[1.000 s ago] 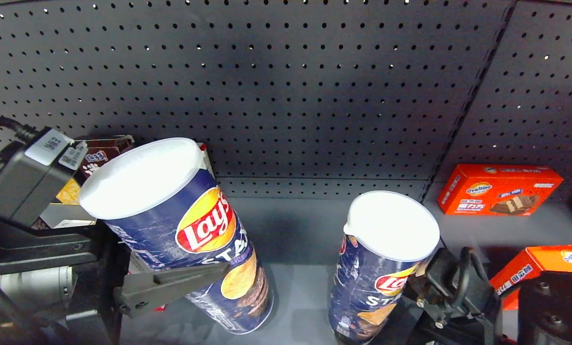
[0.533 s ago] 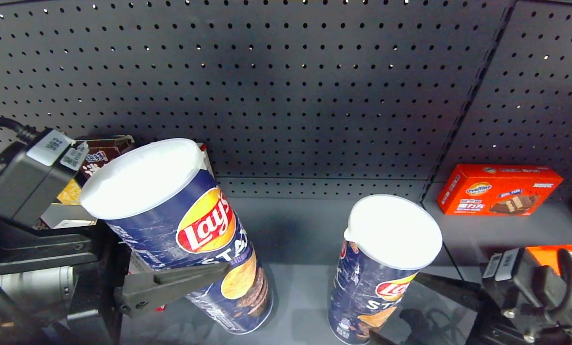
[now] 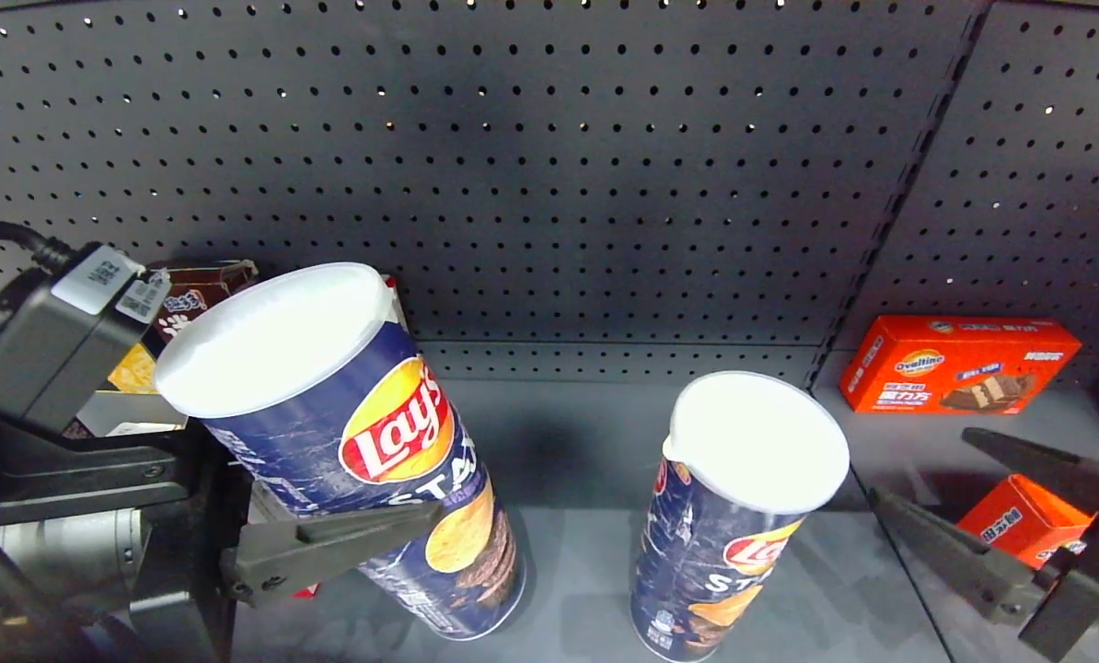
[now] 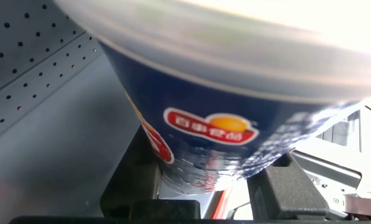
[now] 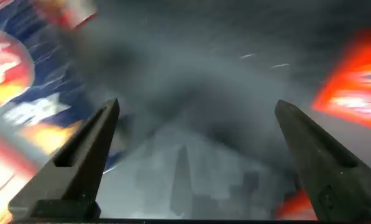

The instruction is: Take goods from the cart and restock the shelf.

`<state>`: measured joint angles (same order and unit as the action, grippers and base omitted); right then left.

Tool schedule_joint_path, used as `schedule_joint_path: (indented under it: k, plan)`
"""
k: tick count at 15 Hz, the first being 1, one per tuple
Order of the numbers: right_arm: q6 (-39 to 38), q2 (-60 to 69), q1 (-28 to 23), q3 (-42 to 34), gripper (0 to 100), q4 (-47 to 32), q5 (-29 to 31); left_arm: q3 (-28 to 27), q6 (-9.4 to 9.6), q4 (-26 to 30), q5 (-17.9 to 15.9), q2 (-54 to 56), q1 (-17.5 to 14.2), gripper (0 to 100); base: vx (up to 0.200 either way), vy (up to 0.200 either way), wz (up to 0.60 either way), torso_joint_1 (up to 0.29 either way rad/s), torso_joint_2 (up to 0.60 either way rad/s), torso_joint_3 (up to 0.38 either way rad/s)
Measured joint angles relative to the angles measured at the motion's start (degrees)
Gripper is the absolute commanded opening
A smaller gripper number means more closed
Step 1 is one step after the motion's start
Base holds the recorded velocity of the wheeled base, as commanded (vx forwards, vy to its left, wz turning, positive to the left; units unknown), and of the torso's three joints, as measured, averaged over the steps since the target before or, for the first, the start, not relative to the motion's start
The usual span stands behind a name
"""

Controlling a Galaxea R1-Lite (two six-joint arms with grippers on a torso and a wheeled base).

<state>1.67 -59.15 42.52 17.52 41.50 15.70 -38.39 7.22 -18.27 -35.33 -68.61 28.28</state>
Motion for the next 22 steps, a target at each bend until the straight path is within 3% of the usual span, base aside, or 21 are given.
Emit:
schedule_joint_path:
  k: [4, 8, 11, 17, 22]
  plan:
    - [2.5, 6.6, -15.4, -1.7, 100, 1.6, -3.8, 0.0, 0.0, 0.0, 0.1, 0.0, -0.3, 0, 0.0, 0.0, 0.0, 0.0, 0.0, 0.0]
    - [3.0, 16.7, -31.1, -8.2, 100, 1.1, -5.8, -0.8, 0.02, -0.2, 0.0, -0.1, -0.3, 0, 0.0, 0.0, 0.0, 0.0, 0.0, 0.0]
    - [3.2, 28.3, -34.7, -12.3, 100, -7.2, -5.3, -0.9, 0.06, -0.3, 0.0, -0.4, -0.3, 0, 0.0, 0.0, 0.0, 0.0, 0.0, 0.0]
    - [3.4, 52.5, -40.9, -12.7, 100, -35.6, -4.5, -1.4, 0.09, -0.5, -0.2, -0.7, -0.2, 0, 0.0, 0.0, 0.0, 0.0, 0.0, 0.0]
    - [3.2, 58.5, -42.3, -17.1, 100, -37.7, -5.0, -2.4, 0.09, -0.1, -0.2, -0.8, -0.1, 0, 0.0, 0.0, 0.0, 0.0, 0.0, 0.0]
